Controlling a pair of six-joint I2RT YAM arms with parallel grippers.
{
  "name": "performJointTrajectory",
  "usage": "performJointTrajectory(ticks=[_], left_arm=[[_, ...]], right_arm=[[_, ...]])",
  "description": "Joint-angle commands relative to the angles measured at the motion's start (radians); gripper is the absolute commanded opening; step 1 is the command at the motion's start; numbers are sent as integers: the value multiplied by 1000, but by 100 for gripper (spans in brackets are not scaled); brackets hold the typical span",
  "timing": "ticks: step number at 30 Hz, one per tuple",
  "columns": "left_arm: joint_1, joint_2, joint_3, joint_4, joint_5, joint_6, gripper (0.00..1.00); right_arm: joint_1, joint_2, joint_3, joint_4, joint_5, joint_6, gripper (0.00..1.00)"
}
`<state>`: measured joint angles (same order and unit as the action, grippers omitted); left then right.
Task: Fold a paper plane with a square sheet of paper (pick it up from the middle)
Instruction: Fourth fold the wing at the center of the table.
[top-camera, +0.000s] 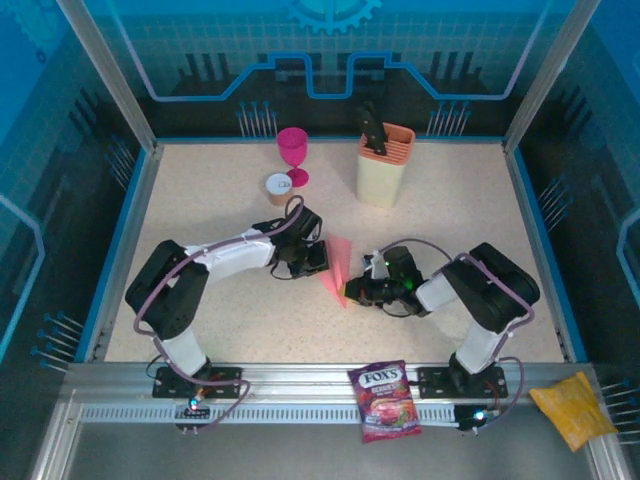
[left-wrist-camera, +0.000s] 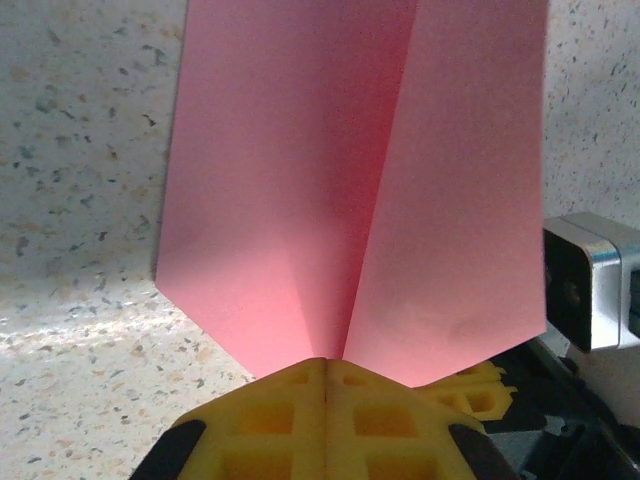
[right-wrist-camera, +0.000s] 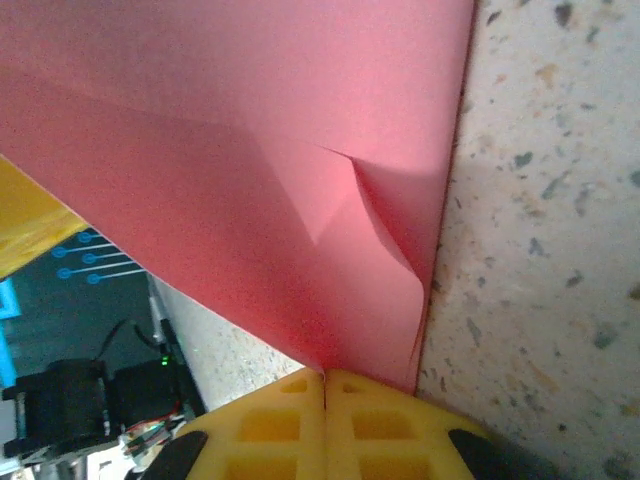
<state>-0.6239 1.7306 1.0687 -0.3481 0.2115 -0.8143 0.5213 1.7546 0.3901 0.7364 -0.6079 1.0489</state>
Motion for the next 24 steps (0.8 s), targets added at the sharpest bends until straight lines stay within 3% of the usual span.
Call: performJointTrajectory(ticks=[1,11,24], left_arm=[[-8,23,30,3,29,46,0],[-11,42,63,16,61,122,0],[-27,77,100,31,107,180,0]], right_arm=[[-35,119,-78,-49,80,53,0],[-60,283,-124,192,45,150,0],[-64,303,-119,154,57,149,0]])
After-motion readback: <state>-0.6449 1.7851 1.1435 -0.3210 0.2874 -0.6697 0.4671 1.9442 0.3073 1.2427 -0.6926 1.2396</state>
